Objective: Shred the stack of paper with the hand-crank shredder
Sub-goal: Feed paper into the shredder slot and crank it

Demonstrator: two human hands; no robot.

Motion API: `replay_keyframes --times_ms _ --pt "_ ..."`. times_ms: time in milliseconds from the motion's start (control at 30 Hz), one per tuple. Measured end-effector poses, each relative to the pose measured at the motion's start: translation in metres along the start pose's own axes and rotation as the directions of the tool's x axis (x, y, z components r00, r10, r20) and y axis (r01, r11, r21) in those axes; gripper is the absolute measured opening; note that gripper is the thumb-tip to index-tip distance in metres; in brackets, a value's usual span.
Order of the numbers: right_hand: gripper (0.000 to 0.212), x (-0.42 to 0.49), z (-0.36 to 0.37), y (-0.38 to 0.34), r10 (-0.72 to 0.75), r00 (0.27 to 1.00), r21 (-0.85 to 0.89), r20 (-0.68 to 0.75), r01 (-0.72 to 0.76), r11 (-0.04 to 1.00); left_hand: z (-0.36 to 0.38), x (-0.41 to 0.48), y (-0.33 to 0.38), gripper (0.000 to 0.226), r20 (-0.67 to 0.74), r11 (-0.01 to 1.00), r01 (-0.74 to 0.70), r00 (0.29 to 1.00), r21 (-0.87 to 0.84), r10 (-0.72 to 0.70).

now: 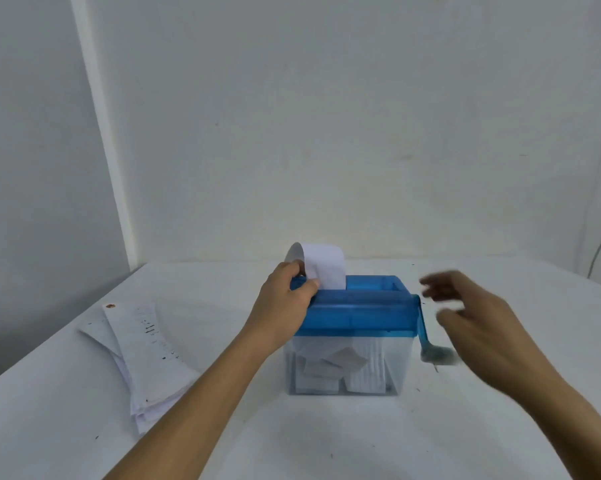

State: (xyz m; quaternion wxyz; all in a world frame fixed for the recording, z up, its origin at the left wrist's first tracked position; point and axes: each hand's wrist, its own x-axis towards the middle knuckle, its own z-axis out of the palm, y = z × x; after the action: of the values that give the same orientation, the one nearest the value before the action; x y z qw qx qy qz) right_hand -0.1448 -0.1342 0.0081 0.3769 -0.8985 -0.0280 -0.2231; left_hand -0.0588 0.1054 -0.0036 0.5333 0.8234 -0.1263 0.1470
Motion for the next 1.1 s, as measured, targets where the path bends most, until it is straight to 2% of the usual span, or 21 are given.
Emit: replay_keyframes --times_ms 67,133,167,267,300,367,433,533,633,667,767,900,967,1033,1100 --pt "0.047 -0.025 0.002 0.026 0.015 0.997 -0.083 0.072 -0.009 0.997 0.002 0.000 0.000 0.008 -0.016 1.000 0.001 1.000 -0.014 -0.001" --pt "0.055 -0.042 0.013 0.041 0.037 0.978 -0.176 0.206 0.000 0.984 0.003 -0.002 0.000 0.008 -0.022 1.000 -0.002 1.000 -0.028 0.002" --pt "0.051 -0.047 0.019 0.045 0.042 0.971 -0.186 0.235 0.002 0.983 0.004 -0.002 0.000 0.009 -0.022 1.000 -0.006 1.000 -0.025 0.005" --pt "0.022 -0.051 0.023 0.043 -0.067 0.991 -0.272 0.117 0.097 0.958 0.004 -0.003 0.001 0.009 -0.024 1.000 -0.018 1.000 0.015 0.018" --pt "0.018 -0.048 0.020 0.042 -0.107 0.991 -0.288 0.081 0.126 0.949 0.005 -0.003 0.002 0.008 -0.028 0.999 -0.023 0.999 0.042 0.024" --pt "0.027 -0.041 0.009 0.038 -0.144 0.984 -0.287 0.103 0.168 0.943 0.005 -0.003 0.003 0.009 -0.037 0.995 -0.030 0.999 0.093 0.034" --pt "0.038 -0.035 -0.003 0.036 -0.140 0.969 -0.184 0.202 0.178 0.967 0.005 -0.004 0.004 0.009 -0.034 0.994 -0.033 0.999 0.105 0.036" --pt "0.044 -0.022 -0.016 0.030 -0.165 0.950 0.129 0.266 0.135 0.982 0.004 -0.004 0.002 0.010 -0.019 0.996 -0.024 0.999 0.081 0.026" --pt "0.058 -0.005 -0.026 0.022 -0.214 0.949 0.182 0.231 0.174 0.968 0.001 -0.005 0.003 0.011 0.012 0.998 -0.021 1.000 0.066 0.020" --pt "0.056 0.000 -0.028 0.019 -0.226 0.952 0.174 0.207 0.191 0.966 0.000 -0.004 0.003 0.013 0.018 0.998 -0.016 1.000 0.063 0.015" --pt "0.032 0.021 -0.029 0.011 -0.220 0.972 0.199 0.085 0.200 0.959 -0.002 -0.004 0.002 0.018 0.022 0.999 -0.006 1.000 0.040 0.005" --pt "0.021 0.052 -0.018 0.006 -0.168 0.982 0.312 -0.083 0.186 0.932 -0.001 -0.004 0.000 0.017 0.027 1.000 -0.012 1.000 0.021 0.011" --pt "0.016 0.066 -0.007 0.008 -0.121 0.986 0.348 -0.112 0.153 0.925 -0.001 -0.004 -0.001 0.019 0.032 1.000 -0.015 0.999 0.006 0.015" --pt "0.020 0.077 0.005 0.016 -0.035 0.995 0.451 -0.090 0.072 0.889 -0.001 -0.005 -0.004 0.034 0.066 0.999 -0.024 0.997 -0.040 0.027" --pt "0.024 0.082 0.016 0.024 0.048 0.996 0.552 -0.069 -0.002 0.834 -0.003 -0.007 -0.006 0.067 0.119 0.997 -0.035 0.992 -0.067 0.043"
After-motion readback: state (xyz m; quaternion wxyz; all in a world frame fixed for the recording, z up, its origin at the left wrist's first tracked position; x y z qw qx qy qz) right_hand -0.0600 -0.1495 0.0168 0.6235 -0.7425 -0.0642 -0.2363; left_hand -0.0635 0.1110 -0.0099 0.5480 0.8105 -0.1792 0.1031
